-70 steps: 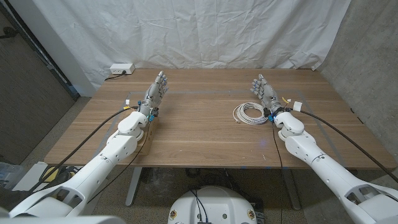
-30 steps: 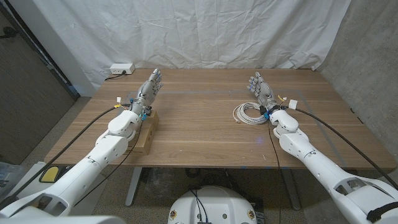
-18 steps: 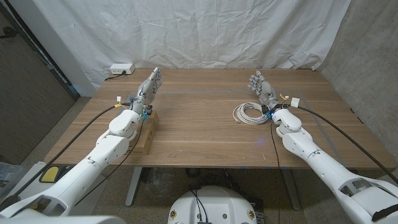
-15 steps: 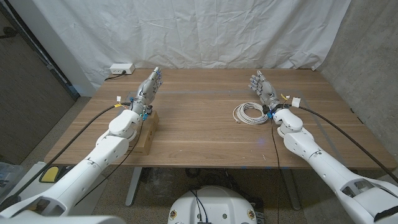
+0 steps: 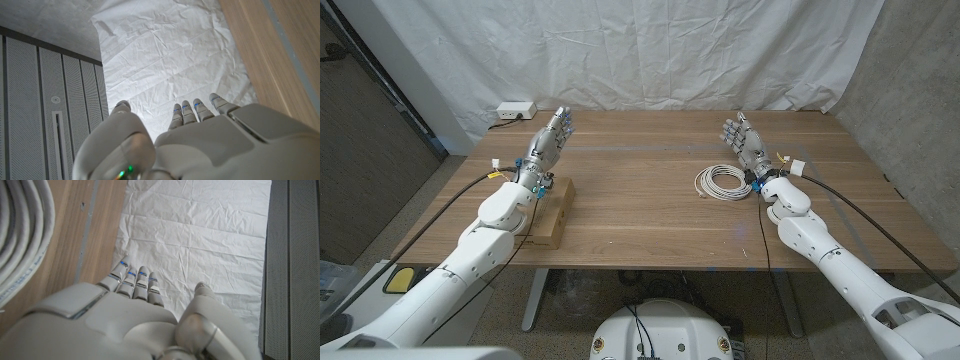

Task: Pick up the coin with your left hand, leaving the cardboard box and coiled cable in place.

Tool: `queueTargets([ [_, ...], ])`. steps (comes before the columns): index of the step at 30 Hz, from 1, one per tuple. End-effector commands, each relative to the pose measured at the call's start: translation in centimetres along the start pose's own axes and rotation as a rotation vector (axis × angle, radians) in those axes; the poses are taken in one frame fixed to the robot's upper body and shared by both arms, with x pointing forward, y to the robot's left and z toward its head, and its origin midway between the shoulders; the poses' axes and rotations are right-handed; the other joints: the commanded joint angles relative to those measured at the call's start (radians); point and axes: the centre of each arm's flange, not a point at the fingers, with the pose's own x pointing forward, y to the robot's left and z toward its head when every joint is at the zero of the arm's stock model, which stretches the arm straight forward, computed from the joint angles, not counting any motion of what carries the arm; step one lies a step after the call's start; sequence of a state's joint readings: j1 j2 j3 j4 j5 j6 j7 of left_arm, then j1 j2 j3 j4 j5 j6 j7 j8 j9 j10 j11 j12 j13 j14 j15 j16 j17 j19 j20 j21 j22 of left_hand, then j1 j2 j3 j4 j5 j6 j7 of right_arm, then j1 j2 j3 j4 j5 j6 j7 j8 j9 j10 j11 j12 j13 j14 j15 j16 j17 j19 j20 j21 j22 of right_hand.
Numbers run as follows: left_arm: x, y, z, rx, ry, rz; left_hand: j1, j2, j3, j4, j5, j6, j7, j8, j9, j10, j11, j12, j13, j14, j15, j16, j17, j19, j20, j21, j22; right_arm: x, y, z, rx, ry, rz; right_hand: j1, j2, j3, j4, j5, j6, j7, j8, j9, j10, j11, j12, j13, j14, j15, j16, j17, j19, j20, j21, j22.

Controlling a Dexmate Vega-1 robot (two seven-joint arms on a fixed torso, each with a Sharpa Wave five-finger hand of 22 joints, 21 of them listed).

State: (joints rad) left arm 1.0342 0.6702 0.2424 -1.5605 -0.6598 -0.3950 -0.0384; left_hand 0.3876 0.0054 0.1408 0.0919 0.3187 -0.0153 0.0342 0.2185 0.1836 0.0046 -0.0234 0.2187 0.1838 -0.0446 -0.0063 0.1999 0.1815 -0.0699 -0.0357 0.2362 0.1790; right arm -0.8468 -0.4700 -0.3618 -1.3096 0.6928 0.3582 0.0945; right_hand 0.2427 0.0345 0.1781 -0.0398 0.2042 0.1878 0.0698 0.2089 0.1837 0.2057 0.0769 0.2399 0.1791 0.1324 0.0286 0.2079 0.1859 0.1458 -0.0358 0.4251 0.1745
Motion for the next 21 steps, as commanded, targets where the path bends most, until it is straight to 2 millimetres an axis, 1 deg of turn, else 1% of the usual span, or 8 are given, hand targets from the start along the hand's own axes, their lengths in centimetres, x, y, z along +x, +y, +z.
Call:
queueTargets([
  [1,-2.2,1.3,1.2,0.040,-0.004,0.004,0.012,-0.001,-0.001,-0.004,-0.001,0.007,0.002,0.004,0.004,0.010,-0.003,0.006,0.003,0.003,0.003,0.002,0.002,-0.001,-0.048,-0.002,0.003,-0.8,1.0,1.0,-0.042,-0.008,-0.012,0.008,-0.003,-0.002,-0.005,-0.002,0.006,0.000,0.003,0.005,0.007,-0.002,0.003,0.004,-0.001,-0.008,-0.001,0.003,0.002,-0.033,-0.003,0.004],
  [3,-2.3,1.1,1.1,0.035,-0.005,0.010,0.014,0.000,-0.002,-0.005,-0.003,0.010,0.004,0.003,0.004,0.013,-0.003,0.005,0.003,0.004,0.006,0.001,0.001,-0.004,-0.061,-0.005,0.003,-0.9,1.0,1.3,-0.048,-0.007,-0.014,0.007,-0.003,-0.002,-0.005,-0.002,0.005,-0.001,0.001,0.005,0.008,-0.002,0.002,0.004,-0.001,-0.007,-0.001,0.003,0.002,-0.034,-0.004,0.004],
  [4,-2.5,1.0,1.2,0.045,-0.004,0.023,0.016,0.000,-0.003,-0.006,-0.004,0.012,0.007,0.003,0.004,0.015,0.002,0.005,0.003,0.004,0.006,0.000,0.001,-0.005,-0.071,-0.006,0.003,-1.0,1.0,1.4,-0.051,-0.007,-0.017,0.007,-0.003,-0.003,-0.005,-0.002,0.005,-0.001,0.001,0.005,0.007,-0.002,0.002,0.004,-0.001,-0.007,-0.001,0.003,0.002,-0.034,-0.005,0.004],
  [7,-2.6,0.9,1.2,0.042,-0.003,0.002,0.018,0.000,-0.003,-0.007,-0.005,0.014,0.009,0.003,0.004,0.017,0.006,0.005,0.003,0.001,0.006,-0.003,0.001,-0.008,-0.083,-0.009,0.003,-1.4,1.0,1.9,-0.064,-0.006,-0.026,0.006,-0.002,-0.003,-0.005,-0.002,0.005,-0.001,0.001,0.005,0.007,-0.001,0.001,0.005,-0.001,-0.007,-0.002,0.003,0.002,-0.034,-0.006,0.004],
  [14,-2.5,0.8,1.7,0.091,0.003,-0.009,0.021,0.000,-0.004,-0.009,-0.006,0.017,0.008,0.002,0.004,0.018,0.005,0.003,0.003,0.002,0.001,-0.004,0.000,-0.005,-0.083,-0.010,0.003,-2.5,0.4,2.9,-0.085,-0.007,-0.050,0.005,-0.002,-0.003,-0.005,-0.002,0.005,-0.001,0.000,0.005,0.009,0.001,0.001,0.005,0.000,-0.005,-0.002,0.003,0.001,-0.034,-0.009,0.004],
  [15,-2.7,0.8,1.9,0.124,0.008,0.030,0.021,0.000,-0.004,-0.009,-0.007,0.021,0.009,0.003,0.004,0.021,0.007,0.004,0.003,0.003,0.000,-0.004,0.000,-0.004,-0.081,-0.009,0.003,-2.9,0.2,3.1,-0.084,-0.014,-0.060,0.005,-0.002,-0.004,-0.005,-0.002,0.005,-0.001,0.000,0.005,0.009,0.001,0.001,0.005,-0.001,-0.005,-0.003,0.003,0.001,-0.033,-0.009,0.004],
  [18,-2.7,1.0,2.2,0.132,0.005,0.008,0.027,0.002,-0.007,-0.012,-0.011,0.049,0.020,0.009,0.004,0.056,0.020,0.013,0.003,0.019,0.014,-0.001,-0.001,0.003,-0.081,-0.010,0.002,-3.6,0.0,3.5,-0.078,-0.030,-0.076,0.005,-0.001,-0.004,-0.005,-0.002,0.005,-0.001,-0.001,0.005,0.010,0.002,0.001,0.005,0.001,-0.004,-0.002,0.004,0.001,-0.033,-0.010,0.004],
  [21,-3.0,1.1,2.4,0.128,-0.008,0.022,0.031,0.001,-0.008,-0.014,-0.013,0.069,0.025,0.013,0.004,0.073,0.019,0.016,0.002,0.035,0.014,0.002,-0.001,0.017,-0.084,-0.008,0.002,-4.1,-0.3,4.1,-0.087,-0.032,-0.088,0.005,0.000,-0.003,-0.005,-0.002,0.009,0.000,0.000,0.005,0.011,0.000,0.000,0.005,0.005,-0.006,-0.002,0.004,0.003,-0.034,-0.011,0.004],
])
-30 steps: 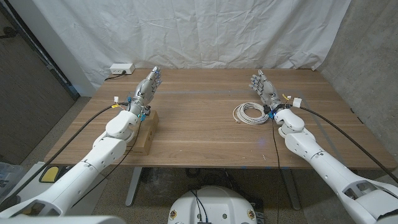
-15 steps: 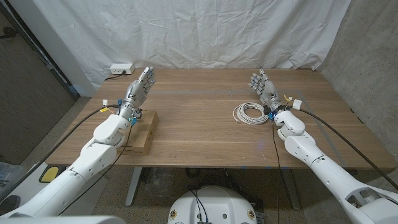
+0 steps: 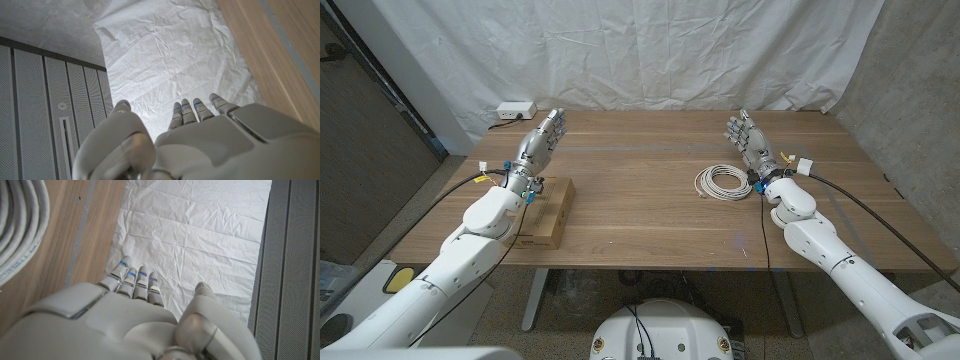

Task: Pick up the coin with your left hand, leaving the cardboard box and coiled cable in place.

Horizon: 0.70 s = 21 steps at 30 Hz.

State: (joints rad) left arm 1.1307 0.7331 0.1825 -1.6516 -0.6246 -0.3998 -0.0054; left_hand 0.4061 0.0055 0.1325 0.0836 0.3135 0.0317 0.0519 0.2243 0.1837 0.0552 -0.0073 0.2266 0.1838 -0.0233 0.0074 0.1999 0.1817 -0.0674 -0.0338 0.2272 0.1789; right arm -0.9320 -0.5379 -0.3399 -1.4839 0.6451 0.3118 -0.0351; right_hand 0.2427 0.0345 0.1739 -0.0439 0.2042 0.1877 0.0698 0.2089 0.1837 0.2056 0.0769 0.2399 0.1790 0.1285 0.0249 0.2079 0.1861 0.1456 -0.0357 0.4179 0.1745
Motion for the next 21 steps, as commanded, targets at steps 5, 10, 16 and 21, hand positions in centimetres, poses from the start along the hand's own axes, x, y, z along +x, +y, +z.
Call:
queueTargets([
  [5,-1.5,0.2,0.9,0.039,-0.020,0.021,0.016,0.001,-0.001,-0.008,-0.009,0.021,0.007,0.005,0.004,0.019,0.002,0.004,0.002,0.012,-0.005,-0.001,-0.002,0.015,-0.088,0.000,0.002,-2.5,-1.3,2.7,-0.029,-0.030,-0.054,0.006,0.001,0.001,-0.002,-0.001,0.010,-0.001,0.000,0.005,0.012,0.000,0.000,0.005,0.009,-0.002,-0.002,0.003,0.004,-0.034,-0.005,0.004],
  [10,-2.3,0.1,1.4,0.059,-0.027,0.019,0.019,0.003,-0.001,-0.010,-0.010,0.016,0.003,0.000,0.004,0.009,-0.004,-0.002,0.002,0.007,-0.009,-0.005,-0.002,0.012,-0.085,-0.003,0.002,-2.4,-1.1,2.7,-0.023,-0.033,-0.046,0.007,0.002,0.002,-0.002,-0.001,0.012,-0.001,0.000,0.005,0.014,-0.001,0.000,0.005,0.009,-0.001,-0.003,0.003,0.006,-0.035,-0.007,0.004],
  [16,-3.2,0.4,1.7,0.068,-0.042,0.017,0.022,0.005,-0.001,-0.011,-0.011,0.015,0.001,-0.002,0.004,0.011,-0.008,-0.003,0.002,0.008,-0.011,-0.006,-0.002,0.013,-0.080,-0.004,0.002,-2.1,-0.6,2.0,-0.018,-0.023,-0.036,0.007,0.003,0.002,-0.003,-0.001,0.012,-0.001,-0.001,0.005,0.018,0.000,0.000,0.005,0.011,-0.001,-0.003,0.003,0.007,-0.035,-0.009,0.004],
  [21,-3.9,0.5,1.9,0.083,-0.062,0.014,0.026,0.007,-0.001,-0.013,-0.012,0.016,-0.001,-0.003,0.004,0.014,-0.012,-0.004,0.003,0.011,-0.013,-0.006,-0.002,0.016,-0.078,-0.004,0.002,-1.6,0.0,1.6,-0.012,-0.017,-0.024,0.007,0.004,0.002,-0.003,-0.001,0.012,-0.001,-0.001,0.005,0.018,-0.001,-0.001,0.005,0.013,-0.003,-0.003,0.003,0.009,-0.034,-0.011,0.004],
])
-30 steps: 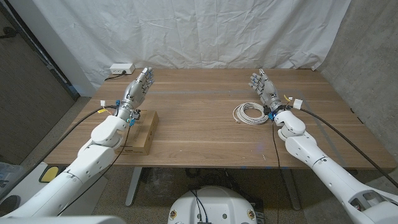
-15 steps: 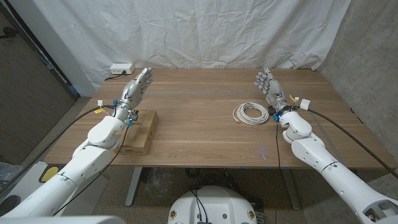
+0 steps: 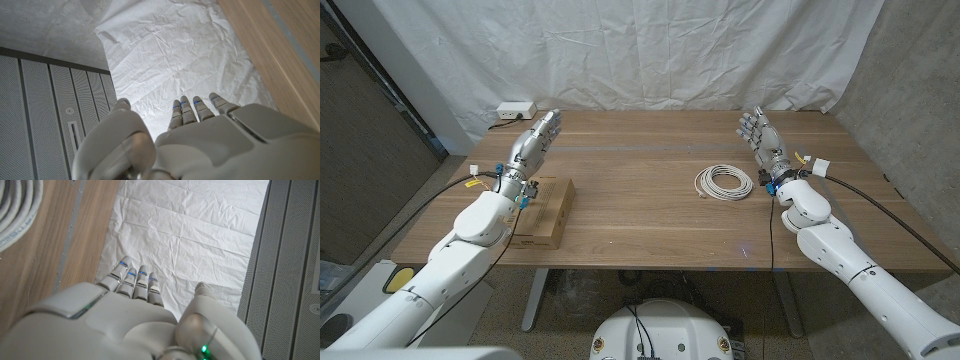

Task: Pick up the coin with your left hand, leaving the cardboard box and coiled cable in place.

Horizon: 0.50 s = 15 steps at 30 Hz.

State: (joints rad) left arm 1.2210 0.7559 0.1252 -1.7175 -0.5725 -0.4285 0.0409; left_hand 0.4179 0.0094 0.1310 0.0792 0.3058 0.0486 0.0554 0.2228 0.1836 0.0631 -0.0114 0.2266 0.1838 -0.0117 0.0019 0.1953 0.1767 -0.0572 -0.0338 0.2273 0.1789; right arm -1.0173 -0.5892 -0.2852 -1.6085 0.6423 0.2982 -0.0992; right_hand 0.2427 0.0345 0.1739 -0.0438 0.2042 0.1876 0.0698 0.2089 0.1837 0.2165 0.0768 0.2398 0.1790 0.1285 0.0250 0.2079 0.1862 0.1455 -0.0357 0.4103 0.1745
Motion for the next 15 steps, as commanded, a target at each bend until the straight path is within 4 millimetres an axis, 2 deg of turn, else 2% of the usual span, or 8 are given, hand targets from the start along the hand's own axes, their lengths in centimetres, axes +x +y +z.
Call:
queueTargets([
  [1,-1.7,0.3,0.6,0.018,-0.042,-0.002,0.015,0.003,0.001,-0.009,-0.004,-0.001,-0.004,-0.002,0.004,0.007,-0.007,-0.004,0.003,0.002,-0.006,0.000,0.003,0.007,-0.079,-0.004,0.002,0.5,1.0,-0.7,0.010,0.009,0.018,0.007,0.004,0.002,-0.004,-0.001,0.012,-0.001,-0.002,0.005,0.008,-0.002,-0.001,0.005,0.013,-0.002,-0.003,0.003,0.009,-0.034,-0.003,0.004],
  [15,-3.3,1.0,1.1,0.042,-0.066,0.031,0.025,0.006,0.001,-0.014,-0.005,0.007,-0.007,-0.002,0.004,0.012,-0.012,-0.005,0.003,0.008,-0.009,-0.001,0.003,0.016,-0.082,-0.004,0.002,1.0,2.6,-0.4,-0.009,0.039,0.031,0.007,0.004,0.001,-0.005,-0.001,0.012,-0.001,-0.003,0.005,0.011,0.000,-0.002,0.005,0.016,-0.002,-0.004,0.003,0.011,-0.034,-0.007,0.005],
])
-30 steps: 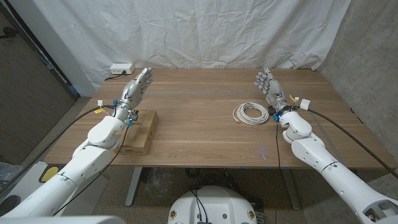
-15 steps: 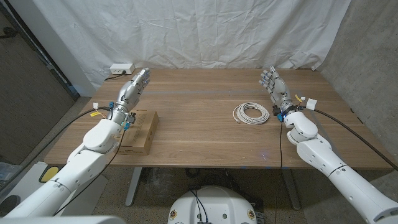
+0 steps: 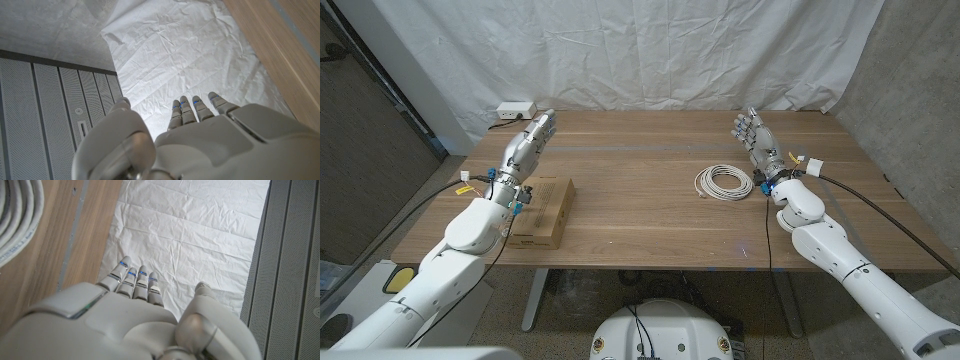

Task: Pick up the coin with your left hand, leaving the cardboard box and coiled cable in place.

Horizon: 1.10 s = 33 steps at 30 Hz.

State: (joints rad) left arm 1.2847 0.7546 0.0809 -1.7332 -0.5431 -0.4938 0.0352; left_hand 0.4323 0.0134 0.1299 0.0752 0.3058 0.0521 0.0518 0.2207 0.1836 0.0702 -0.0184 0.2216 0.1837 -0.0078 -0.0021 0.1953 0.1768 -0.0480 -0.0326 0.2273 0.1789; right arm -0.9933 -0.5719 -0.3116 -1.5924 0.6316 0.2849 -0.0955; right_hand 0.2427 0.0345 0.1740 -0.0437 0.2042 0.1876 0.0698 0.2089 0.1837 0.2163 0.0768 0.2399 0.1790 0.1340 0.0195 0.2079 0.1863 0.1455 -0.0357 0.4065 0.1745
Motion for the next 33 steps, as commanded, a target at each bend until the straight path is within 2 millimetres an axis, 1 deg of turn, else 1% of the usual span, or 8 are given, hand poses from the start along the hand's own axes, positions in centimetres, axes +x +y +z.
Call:
queueTargets([
  [1,-1.5,0.7,0.5,0.028,-0.018,0.031,0.011,0.002,0.003,-0.010,-0.005,0.005,-0.004,0.000,0.004,0.006,-0.004,0.000,0.003,0.005,-0.006,-0.001,0.003,0.007,-0.082,-0.004,0.002,0.4,1.5,0.3,-0.013,0.024,0.012,0.007,0.004,0.001,-0.005,-0.001,0.012,-0.001,-0.003,0.005,0.011,-0.001,-0.002,0.005,0.010,0.003,-0.004,0.003,0.011,-0.033,-0.004,0.005],
  [6,-2.2,1.0,-0.1,0.100,-0.033,0.109,0.015,0.003,0.003,-0.012,-0.006,0.008,-0.005,0.000,0.004,0.010,-0.007,0.000,0.003,0.011,-0.005,0.001,0.003,0.012,-0.081,-0.003,0.002,0.2,1.5,0.6,-0.011,0.024,0.008,0.006,0.004,0.000,-0.005,-0.002,0.013,-0.001,-0.003,0.005,0.011,-0.005,-0.003,0.005,0.010,0.005,-0.005,0.003,0.012,-0.033,-0.006,0.005],
  [9,-2.8,0.9,0.0,0.191,-0.037,0.143,0.034,0.007,0.005,-0.022,-0.005,0.045,-0.017,0.009,0.005,0.047,-0.012,0.008,0.003,0.044,-0.017,0.007,0.003,0.042,-0.083,0.003,0.002,0.2,1.5,0.9,-0.027,0.035,0.006,0.005,0.004,-0.001,-0.004,-0.002,0.018,-0.004,-0.002,0.006,0.016,-0.004,-0.002,0.005,0.014,0.002,-0.004,0.004,0.015,-0.033,-0.007,0.005],
  [12,-3.2,0.9,-0.2,0.167,-0.018,0.120,0.047,0.007,0.005,-0.029,-0.003,0.066,-0.023,0.012,0.005,0.070,-0.029,0.012,0.004,0.062,-0.025,0.010,0.003,0.058,-0.085,0.006,0.002,0.3,1.4,1.3,-0.037,0.039,0.001,0.003,0.004,-0.002,-0.004,-0.002,0.021,-0.005,-0.002,0.006,0.019,-0.002,-0.001,0.005,0.014,0.001,-0.004,0.004,0.017,-0.035,-0.008,0.005],
  [19,-4.2,1.1,0.2,0.168,0.005,0.107,0.052,0.007,0.005,-0.032,-0.002,0.069,-0.024,0.012,0.005,0.074,-0.028,0.011,0.004,0.068,-0.026,0.009,0.003,0.064,-0.088,0.007,0.003,0.6,1.3,1.7,-0.045,0.039,-0.003,0.001,0.004,-0.003,-0.003,-0.002,0.024,-0.005,-0.002,0.006,0.020,-0.002,-0.002,0.005,0.013,0.000,-0.005,0.004,0.018,-0.036,-0.010,0.005],
  [23,-5.0,1.2,0.4,0.160,-0.039,0.153,0.054,0.007,0.005,-0.033,-0.001,0.071,-0.023,0.011,0.005,0.075,-0.029,0.011,0.004,0.069,-0.026,0.009,0.004,0.066,-0.087,0.006,0.003,0.6,1.2,1.6,-0.044,0.044,-0.006,0.000,0.004,-0.004,-0.003,-0.002,0.024,-0.005,-0.002,0.006,0.020,-0.002,-0.003,0.005,0.014,0.001,-0.005,0.004,0.019,-0.035,-0.011,0.005],
  [26,-5.4,1.3,0.6,0.188,-0.031,0.168,0.062,0.008,0.005,-0.037,0.001,0.084,-0.028,0.013,0.005,0.088,-0.030,0.012,0.004,0.089,-0.030,0.012,0.004,0.087,-0.076,0.012,0.003,0.7,1.2,1.6,-0.040,0.043,-0.008,0.000,0.004,-0.004,-0.003,-0.002,0.024,-0.006,-0.002,0.006,0.020,-0.002,-0.003,0.005,0.015,0.001,-0.005,0.004,0.019,-0.035,-0.012,0.005],
  [33,-6.1,1.3,1.0,0.190,-0.048,0.167,0.073,0.012,0.007,-0.042,0.004,0.094,-0.033,0.013,0.006,0.101,-0.042,0.012,0.004,0.104,-0.039,0.013,0.004,0.099,-0.077,0.014,0.004,1.0,1.3,1.9,-0.052,0.041,0.001,0.000,0.008,-0.002,-0.003,-0.002,0.025,-0.007,-0.002,0.006,0.022,-0.004,-0.004,0.005,0.014,0.001,-0.006,0.004,0.020,-0.036,-0.014,0.005],
])
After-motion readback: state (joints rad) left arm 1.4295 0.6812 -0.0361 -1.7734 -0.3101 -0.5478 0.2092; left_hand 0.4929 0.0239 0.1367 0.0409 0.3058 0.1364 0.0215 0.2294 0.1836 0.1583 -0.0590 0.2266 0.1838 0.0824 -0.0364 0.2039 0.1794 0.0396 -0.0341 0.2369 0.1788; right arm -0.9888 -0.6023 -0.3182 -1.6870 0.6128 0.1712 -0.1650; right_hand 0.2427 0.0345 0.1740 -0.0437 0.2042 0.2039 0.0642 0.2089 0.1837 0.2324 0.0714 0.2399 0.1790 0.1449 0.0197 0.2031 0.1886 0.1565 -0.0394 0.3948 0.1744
